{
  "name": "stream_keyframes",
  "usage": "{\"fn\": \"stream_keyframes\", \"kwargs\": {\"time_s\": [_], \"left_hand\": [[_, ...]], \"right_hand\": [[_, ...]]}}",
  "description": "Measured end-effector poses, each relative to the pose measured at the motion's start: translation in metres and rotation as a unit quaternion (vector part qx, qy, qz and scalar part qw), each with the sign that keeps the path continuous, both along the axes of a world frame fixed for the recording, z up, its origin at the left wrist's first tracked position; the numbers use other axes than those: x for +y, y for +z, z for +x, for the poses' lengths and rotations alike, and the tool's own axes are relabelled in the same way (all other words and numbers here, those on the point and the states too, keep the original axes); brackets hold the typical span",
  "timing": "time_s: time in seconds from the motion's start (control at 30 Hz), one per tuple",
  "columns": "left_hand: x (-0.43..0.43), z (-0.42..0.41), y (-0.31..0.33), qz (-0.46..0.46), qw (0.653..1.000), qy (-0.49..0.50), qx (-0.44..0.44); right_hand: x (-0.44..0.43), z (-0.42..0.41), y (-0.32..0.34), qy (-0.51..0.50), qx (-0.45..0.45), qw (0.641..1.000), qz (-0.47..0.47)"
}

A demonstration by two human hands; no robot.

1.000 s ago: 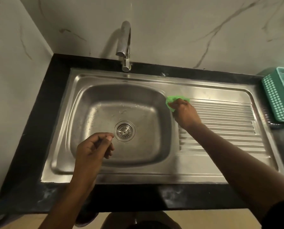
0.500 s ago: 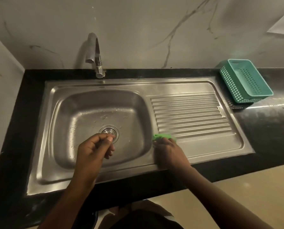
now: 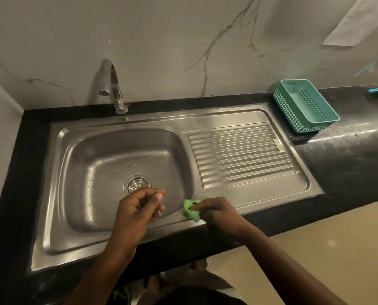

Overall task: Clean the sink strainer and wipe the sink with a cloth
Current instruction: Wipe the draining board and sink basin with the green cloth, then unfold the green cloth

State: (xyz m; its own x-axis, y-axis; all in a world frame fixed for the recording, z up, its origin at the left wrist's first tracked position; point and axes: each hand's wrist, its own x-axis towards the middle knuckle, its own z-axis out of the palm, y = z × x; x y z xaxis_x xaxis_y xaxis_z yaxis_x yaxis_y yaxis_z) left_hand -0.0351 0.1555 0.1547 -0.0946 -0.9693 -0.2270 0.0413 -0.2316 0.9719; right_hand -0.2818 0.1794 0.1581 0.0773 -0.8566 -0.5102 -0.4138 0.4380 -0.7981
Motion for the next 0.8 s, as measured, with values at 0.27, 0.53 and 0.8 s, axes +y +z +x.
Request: {"fn": "stream_keyframes", "kwargs": {"time_s": [0.27, 0.53, 0.8], "left_hand": [[0.015, -0.036, -0.005, 0.038, 0.993, -0.100, -0.054], [0.039, -0.100, 0.015, -0.004, 0.989, -0.082, -0.121], [0.062, -0.151, 0.034, -0.045, 0.982, -0.098, -0.156]], "right_hand": [[0.010, -0.008, 0.033, -0.190, -0.383, 0.901, 0.074], [0.017, -0.042, 0.049, -0.179, -0.459, 0.866, 0.087], [0.032, -0.099, 0.057, -0.162, -0.449, 0.877, 0.059]]}}
